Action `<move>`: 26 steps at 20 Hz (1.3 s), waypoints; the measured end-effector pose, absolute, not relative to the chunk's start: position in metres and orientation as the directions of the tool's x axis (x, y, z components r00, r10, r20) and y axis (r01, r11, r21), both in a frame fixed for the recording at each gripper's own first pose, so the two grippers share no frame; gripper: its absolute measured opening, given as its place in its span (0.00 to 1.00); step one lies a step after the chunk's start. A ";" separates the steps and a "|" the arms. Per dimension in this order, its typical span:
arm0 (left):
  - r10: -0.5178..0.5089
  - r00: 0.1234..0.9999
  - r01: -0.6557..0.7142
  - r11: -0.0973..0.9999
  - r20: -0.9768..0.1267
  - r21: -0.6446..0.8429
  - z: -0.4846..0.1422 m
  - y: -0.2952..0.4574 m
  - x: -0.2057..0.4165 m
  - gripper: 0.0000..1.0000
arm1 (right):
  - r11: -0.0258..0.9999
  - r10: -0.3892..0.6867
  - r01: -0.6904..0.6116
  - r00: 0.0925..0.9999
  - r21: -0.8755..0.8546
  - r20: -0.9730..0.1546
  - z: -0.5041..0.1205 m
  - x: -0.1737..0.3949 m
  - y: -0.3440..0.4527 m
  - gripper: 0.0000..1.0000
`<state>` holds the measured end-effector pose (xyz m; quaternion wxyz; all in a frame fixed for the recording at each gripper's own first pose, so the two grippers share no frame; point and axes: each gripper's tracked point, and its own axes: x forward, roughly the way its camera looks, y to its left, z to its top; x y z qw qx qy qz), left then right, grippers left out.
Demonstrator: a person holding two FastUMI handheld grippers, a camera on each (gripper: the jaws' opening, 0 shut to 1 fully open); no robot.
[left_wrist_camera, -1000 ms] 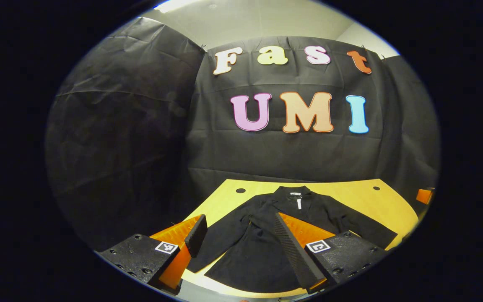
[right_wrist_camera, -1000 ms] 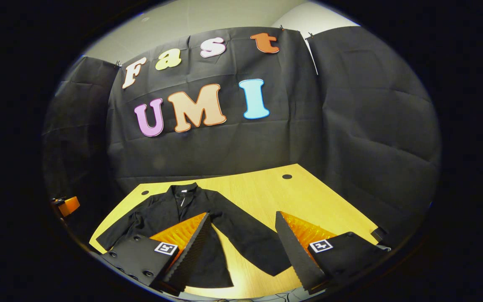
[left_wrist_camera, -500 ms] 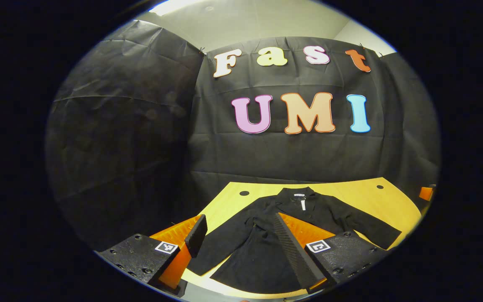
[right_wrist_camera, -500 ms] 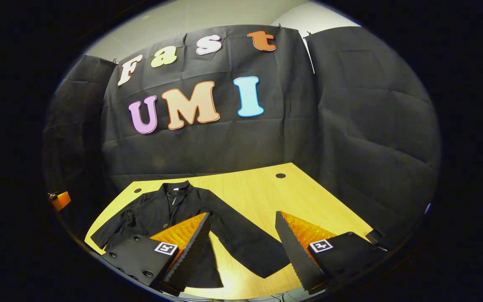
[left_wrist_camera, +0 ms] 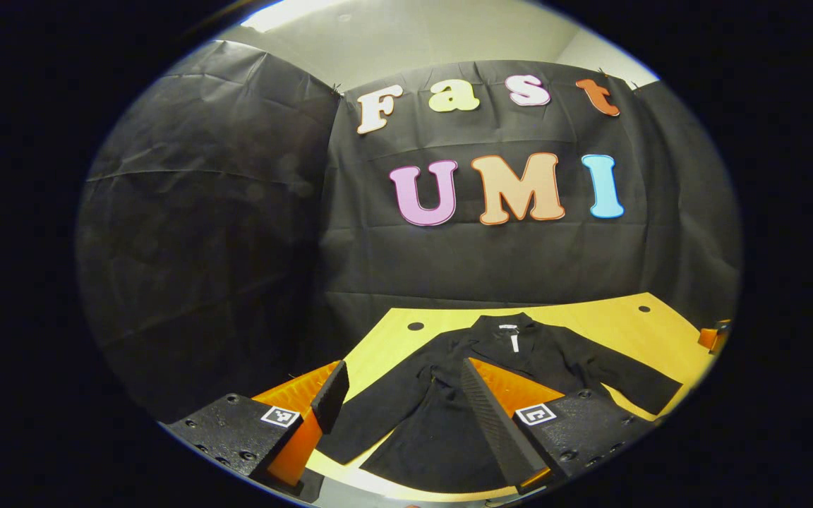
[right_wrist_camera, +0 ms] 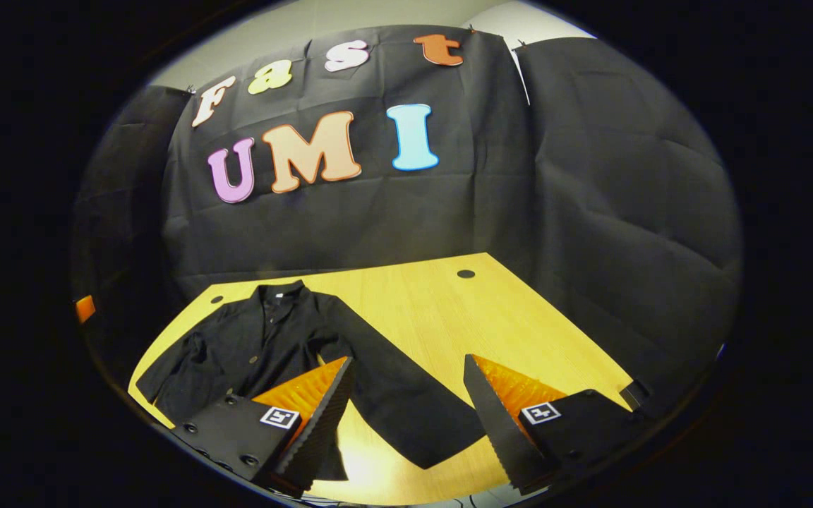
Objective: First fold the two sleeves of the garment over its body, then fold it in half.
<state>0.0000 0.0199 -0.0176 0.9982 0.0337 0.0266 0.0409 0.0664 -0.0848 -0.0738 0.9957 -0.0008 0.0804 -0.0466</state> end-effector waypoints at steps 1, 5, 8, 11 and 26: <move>0.088 0.995 -0.084 0.994 -0.052 0.071 -0.018 0.021 -0.001 0.95 | 0.995 -0.098 0.098 0.980 -0.007 -0.175 -0.081 0.070 -0.089 0.98; 0.101 0.993 -0.097 0.992 -0.060 0.075 -0.022 0.022 -0.003 0.95 | 0.993 -0.111 0.116 0.958 0.003 -0.263 -0.123 0.090 -0.108 0.94; 0.109 0.992 -0.104 0.992 -0.066 0.073 -0.023 0.024 -0.002 0.95 | 0.994 -0.094 0.107 0.935 0.017 -0.341 -0.155 0.105 -0.118 0.98; 0.122 0.990 -0.116 0.989 -0.068 0.087 -0.023 0.027 -0.002 0.96 | 0.993 -0.096 0.112 0.915 0.019 -0.392 -0.176 0.117 -0.125 0.98; 0.135 0.989 -0.129 0.987 -0.058 0.099 -0.018 0.027 -0.001 0.92 | 0.990 -0.141 0.118 0.860 -0.077 -0.490 -0.234 0.131 -0.153 0.94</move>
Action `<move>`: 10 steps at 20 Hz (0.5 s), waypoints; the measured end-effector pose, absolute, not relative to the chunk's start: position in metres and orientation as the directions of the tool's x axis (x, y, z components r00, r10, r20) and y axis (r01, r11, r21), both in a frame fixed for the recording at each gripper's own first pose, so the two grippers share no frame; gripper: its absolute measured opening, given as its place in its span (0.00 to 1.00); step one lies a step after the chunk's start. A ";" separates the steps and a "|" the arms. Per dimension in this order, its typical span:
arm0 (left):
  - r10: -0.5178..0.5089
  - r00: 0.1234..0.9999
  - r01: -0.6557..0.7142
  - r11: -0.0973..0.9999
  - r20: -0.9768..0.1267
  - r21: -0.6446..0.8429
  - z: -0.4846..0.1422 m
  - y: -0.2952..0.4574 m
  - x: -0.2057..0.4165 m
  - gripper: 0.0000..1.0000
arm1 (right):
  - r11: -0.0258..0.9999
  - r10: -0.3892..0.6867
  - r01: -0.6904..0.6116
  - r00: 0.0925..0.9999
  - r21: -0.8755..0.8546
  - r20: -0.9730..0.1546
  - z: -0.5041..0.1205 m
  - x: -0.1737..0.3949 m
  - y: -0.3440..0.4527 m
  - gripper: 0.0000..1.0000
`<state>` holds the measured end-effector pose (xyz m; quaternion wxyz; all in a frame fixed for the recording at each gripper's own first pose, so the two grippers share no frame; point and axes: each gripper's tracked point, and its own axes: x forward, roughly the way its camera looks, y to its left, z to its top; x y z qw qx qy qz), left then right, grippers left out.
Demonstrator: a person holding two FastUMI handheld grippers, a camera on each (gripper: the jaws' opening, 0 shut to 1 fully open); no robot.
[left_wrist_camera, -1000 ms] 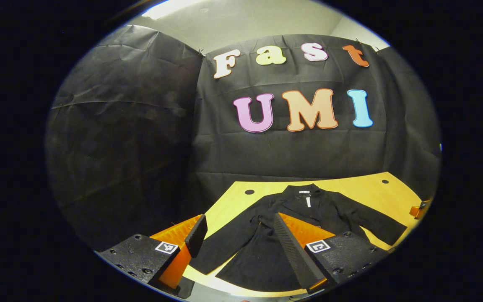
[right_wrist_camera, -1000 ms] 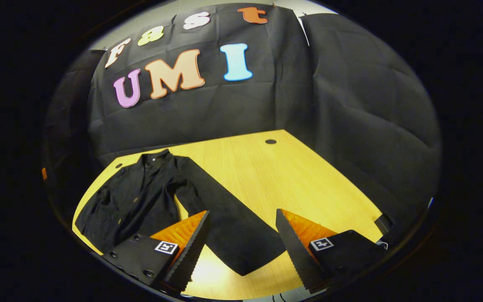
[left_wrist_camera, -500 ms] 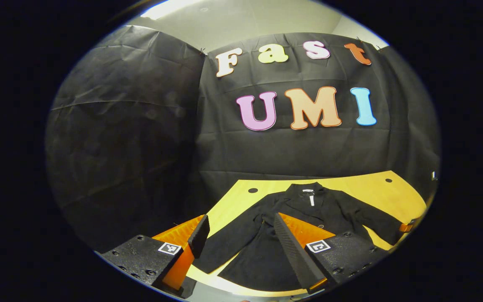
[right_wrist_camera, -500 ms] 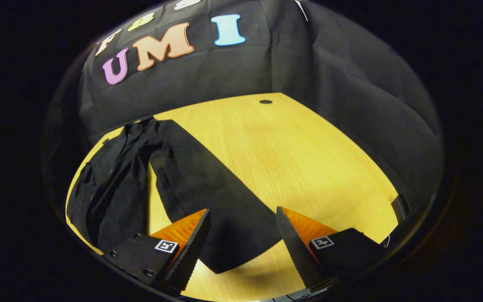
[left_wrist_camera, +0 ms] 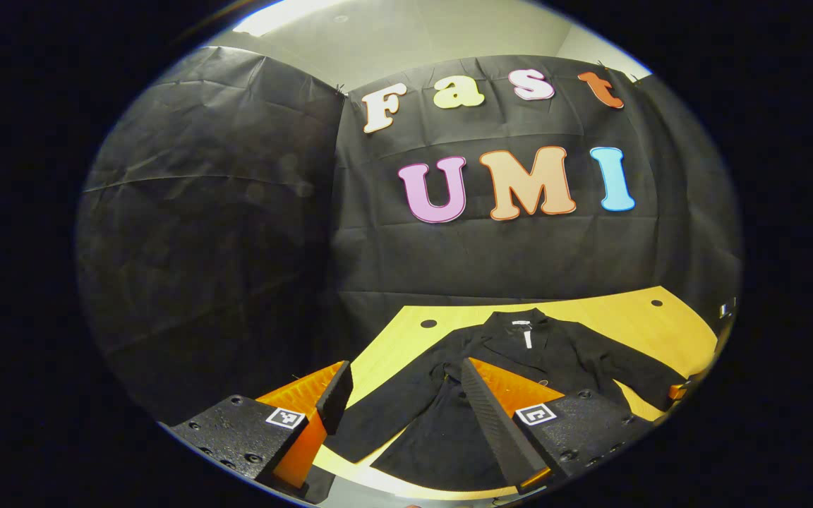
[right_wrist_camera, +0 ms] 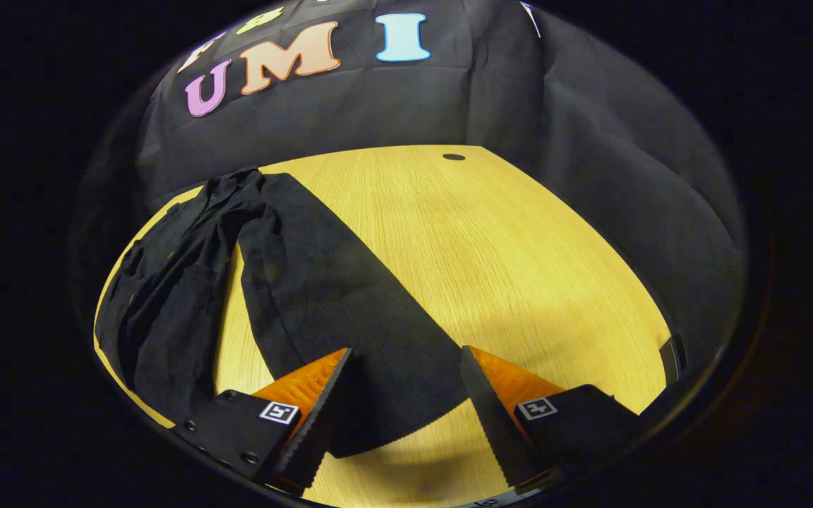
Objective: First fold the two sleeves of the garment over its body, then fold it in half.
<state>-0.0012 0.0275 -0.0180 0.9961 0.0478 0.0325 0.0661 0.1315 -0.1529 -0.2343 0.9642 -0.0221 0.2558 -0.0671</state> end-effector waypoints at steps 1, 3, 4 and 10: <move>0.136 0.989 -0.130 0.987 -0.056 0.098 -0.018 0.027 -0.001 0.92 | 0.990 -0.141 0.123 0.860 -0.068 -0.491 -0.235 0.130 -0.153 0.96; 0.128 0.990 -0.123 0.988 -0.055 0.090 -0.018 0.023 -0.002 0.92 | 0.990 -0.142 0.124 0.856 -0.068 -0.496 -0.234 0.130 -0.155 0.84; 0.127 0.990 -0.122 0.989 -0.054 0.089 -0.018 0.023 -0.002 0.92 | 0.991 -0.136 0.117 0.855 -0.069 -0.501 -0.234 0.131 -0.154 0.67; 0.130 0.990 -0.125 0.988 -0.057 0.086 -0.020 0.020 -0.006 0.92 | 0.993 -0.112 0.073 0.857 -0.096 -0.503 -0.235 0.130 -0.140 0.11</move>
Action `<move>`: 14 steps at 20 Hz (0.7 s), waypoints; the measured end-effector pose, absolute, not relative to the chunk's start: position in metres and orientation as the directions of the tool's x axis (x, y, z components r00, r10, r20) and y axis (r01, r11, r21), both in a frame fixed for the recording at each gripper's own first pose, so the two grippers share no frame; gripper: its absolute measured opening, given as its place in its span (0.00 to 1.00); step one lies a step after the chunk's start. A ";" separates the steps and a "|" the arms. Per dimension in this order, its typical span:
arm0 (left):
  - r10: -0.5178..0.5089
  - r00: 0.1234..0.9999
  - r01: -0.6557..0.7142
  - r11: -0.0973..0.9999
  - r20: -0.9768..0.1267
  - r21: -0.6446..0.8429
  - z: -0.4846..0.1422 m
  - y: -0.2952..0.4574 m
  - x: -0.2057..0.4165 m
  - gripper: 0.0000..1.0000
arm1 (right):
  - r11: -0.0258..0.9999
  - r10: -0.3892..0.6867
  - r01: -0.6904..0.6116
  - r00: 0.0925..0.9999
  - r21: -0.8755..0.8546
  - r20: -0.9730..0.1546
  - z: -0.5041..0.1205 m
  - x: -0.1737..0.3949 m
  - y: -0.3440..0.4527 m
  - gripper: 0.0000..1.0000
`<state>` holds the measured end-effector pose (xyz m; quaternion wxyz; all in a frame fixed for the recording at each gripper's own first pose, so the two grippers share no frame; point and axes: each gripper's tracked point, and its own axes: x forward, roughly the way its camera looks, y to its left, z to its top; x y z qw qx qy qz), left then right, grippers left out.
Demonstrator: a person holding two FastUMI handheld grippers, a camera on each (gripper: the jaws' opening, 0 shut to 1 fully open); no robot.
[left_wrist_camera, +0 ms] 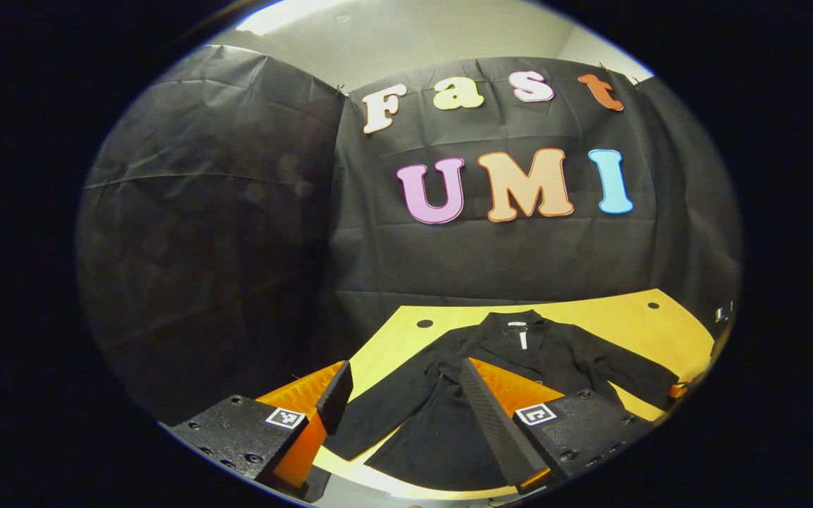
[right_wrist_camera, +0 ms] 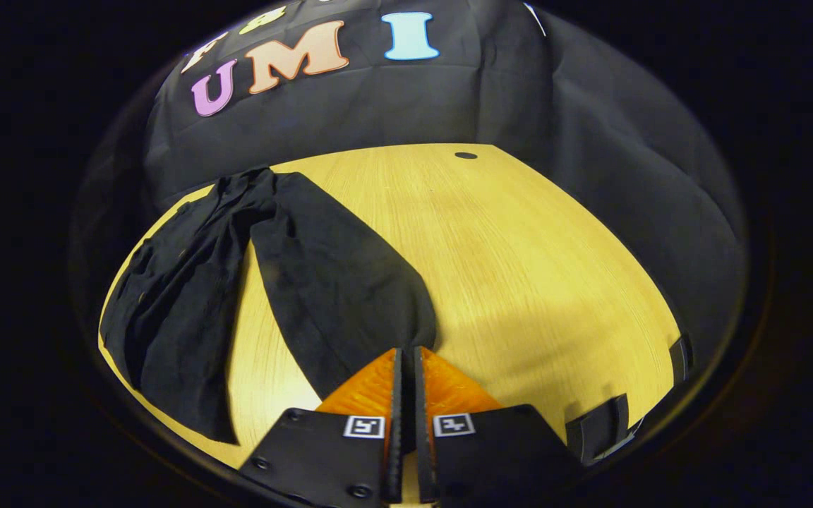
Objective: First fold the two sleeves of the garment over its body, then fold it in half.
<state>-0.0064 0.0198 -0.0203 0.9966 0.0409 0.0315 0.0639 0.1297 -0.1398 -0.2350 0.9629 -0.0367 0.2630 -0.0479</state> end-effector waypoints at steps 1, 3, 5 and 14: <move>0.131 0.990 -0.126 0.988 -0.058 0.086 -0.020 0.019 -0.007 0.92 | 0.992 -0.109 0.062 0.856 -0.109 -0.505 -0.234 0.129 -0.138 0.07; 0.134 0.989 -0.128 0.988 -0.058 0.086 -0.019 0.018 -0.009 0.92 | 0.991 -0.105 0.051 0.856 -0.121 -0.507 -0.234 0.128 -0.138 0.05; 0.138 0.989 -0.133 0.987 -0.057 0.085 -0.019 0.017 -0.011 0.89 | 0.993 -0.098 0.049 0.846 -0.108 -0.524 -0.236 0.129 -0.139 0.03; 0.163 0.985 -0.159 0.985 -0.059 0.073 -0.024 0.009 -0.019 0.92 | 0.997 -0.061 0.033 0.843 -0.063 -0.535 -0.232 0.131 -0.139 0.02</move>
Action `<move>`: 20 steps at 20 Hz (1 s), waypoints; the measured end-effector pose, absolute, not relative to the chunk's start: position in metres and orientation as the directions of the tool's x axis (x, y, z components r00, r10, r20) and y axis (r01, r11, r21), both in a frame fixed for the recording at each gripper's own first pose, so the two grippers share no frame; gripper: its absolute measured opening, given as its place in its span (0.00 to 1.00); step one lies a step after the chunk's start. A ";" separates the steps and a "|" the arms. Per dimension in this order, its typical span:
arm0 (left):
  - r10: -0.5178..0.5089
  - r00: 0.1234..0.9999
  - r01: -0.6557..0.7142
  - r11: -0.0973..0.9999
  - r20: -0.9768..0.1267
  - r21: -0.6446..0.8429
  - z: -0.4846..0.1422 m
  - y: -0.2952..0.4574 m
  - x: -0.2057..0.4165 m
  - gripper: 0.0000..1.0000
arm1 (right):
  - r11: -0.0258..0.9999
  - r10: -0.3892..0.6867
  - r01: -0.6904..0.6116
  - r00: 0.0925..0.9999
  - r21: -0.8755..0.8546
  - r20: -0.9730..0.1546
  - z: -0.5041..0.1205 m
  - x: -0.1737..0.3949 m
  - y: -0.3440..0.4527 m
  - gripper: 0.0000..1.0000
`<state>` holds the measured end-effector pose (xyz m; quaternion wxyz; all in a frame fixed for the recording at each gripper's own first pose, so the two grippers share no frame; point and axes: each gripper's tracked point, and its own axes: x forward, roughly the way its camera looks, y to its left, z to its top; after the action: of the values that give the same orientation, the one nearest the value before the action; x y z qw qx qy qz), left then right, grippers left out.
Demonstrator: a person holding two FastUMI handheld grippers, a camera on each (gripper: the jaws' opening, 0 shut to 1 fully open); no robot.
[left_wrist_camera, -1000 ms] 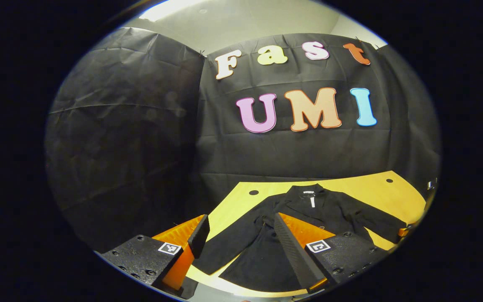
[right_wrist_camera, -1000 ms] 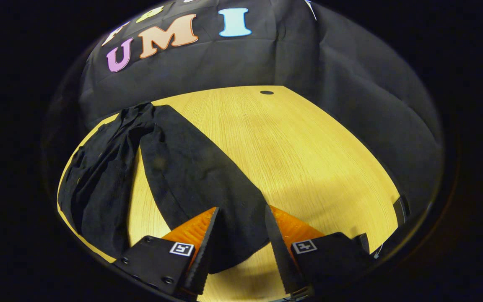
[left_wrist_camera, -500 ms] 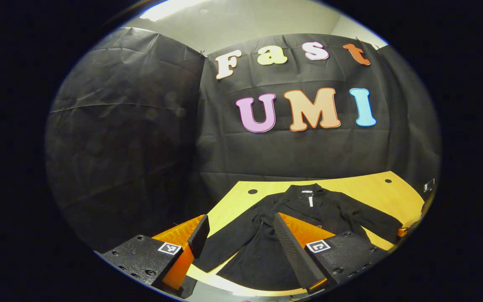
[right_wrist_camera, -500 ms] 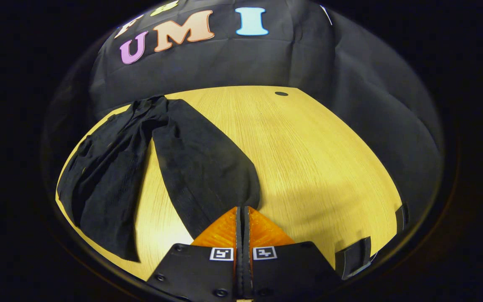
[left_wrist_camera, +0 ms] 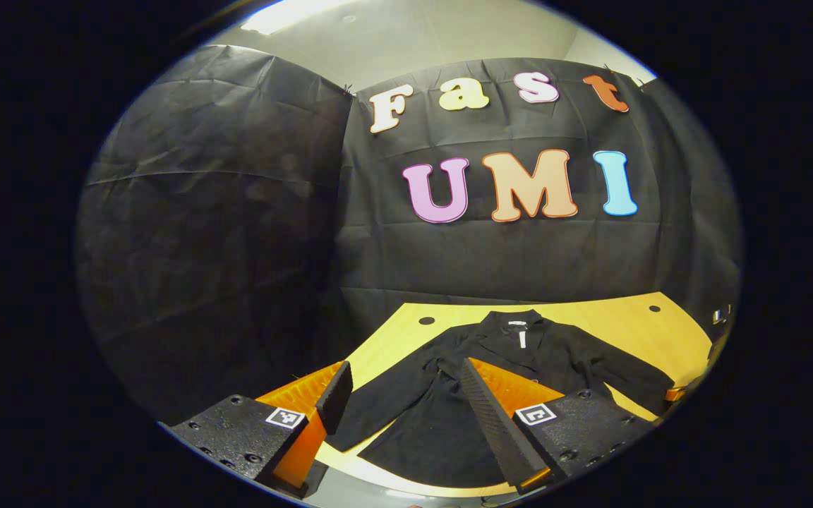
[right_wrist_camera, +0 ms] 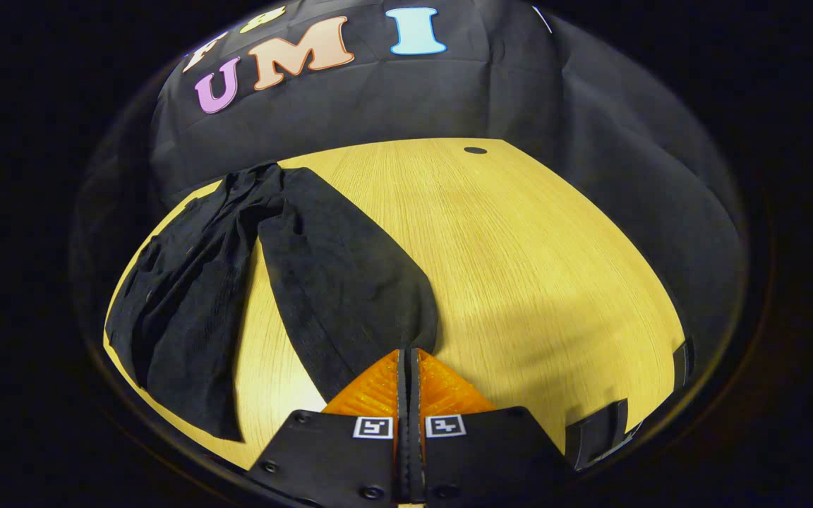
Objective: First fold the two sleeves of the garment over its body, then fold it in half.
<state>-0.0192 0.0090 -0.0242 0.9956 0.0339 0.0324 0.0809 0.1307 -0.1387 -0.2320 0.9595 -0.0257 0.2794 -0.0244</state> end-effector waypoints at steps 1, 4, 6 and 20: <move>0.165 0.984 -0.160 0.984 -0.061 0.074 -0.025 0.008 -0.020 0.92 | 0.998 -0.058 0.031 0.841 -0.058 -0.538 -0.232 0.130 -0.138 0.02; 0.153 0.985 -0.149 0.987 -0.073 0.062 -0.028 0.003 -0.016 0.92 | 0.999 -0.035 0.023 0.839 -0.029 -0.543 -0.227 0.130 -0.135 0.02; 0.148 0.986 -0.143 0.987 -0.073 0.067 -0.029 0.005 -0.013 0.96 | 0.999 -0.031 0.019 0.845 -0.029 -0.533 -0.217 0.131 -0.133 0.02; 0.003 0.994 0.003 0.998 -0.108 0.055 -0.036 0.039 0.054 0.96 | 0.993 0.038 -0.068 0.956 -0.093 -0.291 -0.055 0.187 0.011 0.02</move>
<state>0.0535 0.0392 -0.0356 0.9982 0.0274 0.0542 0.0000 0.1867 0.0114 -0.0547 0.9876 -0.0508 0.1459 0.0267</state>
